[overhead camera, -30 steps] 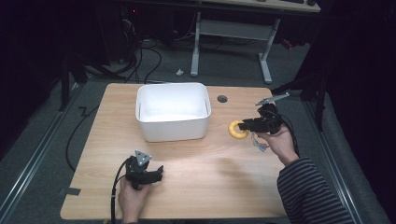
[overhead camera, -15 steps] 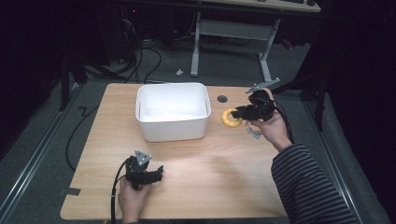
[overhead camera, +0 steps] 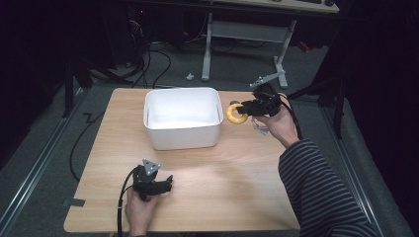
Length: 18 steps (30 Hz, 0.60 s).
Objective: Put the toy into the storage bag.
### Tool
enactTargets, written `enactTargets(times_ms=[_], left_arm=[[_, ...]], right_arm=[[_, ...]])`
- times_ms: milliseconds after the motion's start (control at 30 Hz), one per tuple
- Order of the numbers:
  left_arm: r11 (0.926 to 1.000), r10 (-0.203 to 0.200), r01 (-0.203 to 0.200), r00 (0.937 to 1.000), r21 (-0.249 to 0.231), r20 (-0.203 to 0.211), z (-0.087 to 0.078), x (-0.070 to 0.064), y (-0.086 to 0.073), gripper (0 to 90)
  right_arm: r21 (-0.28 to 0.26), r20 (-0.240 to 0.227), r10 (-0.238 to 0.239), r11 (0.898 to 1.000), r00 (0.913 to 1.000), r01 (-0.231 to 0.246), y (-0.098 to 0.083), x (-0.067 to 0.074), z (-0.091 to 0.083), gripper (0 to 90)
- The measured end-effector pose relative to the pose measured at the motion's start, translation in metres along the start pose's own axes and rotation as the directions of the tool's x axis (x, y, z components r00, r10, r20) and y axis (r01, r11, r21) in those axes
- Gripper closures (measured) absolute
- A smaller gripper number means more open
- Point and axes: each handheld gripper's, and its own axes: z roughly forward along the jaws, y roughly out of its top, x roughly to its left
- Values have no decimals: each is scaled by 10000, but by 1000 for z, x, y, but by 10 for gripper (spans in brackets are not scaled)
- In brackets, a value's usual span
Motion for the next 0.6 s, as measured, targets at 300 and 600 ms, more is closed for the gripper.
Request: enactTargets(times_ms=[300, 600], left_arm=[[10000, 16, -16, 10000, 4, 7, 0, 0, 0, 158], [10000, 10, -10, 10000, 3, 16, 0, 0, 0, 158]], right_arm=[[-70, -10, -202, 9998, 9998, 202, 16, 4, 1, 665], [-34, -133, -344, 9994, 9993, 343, 29, 8, 7, 665]])
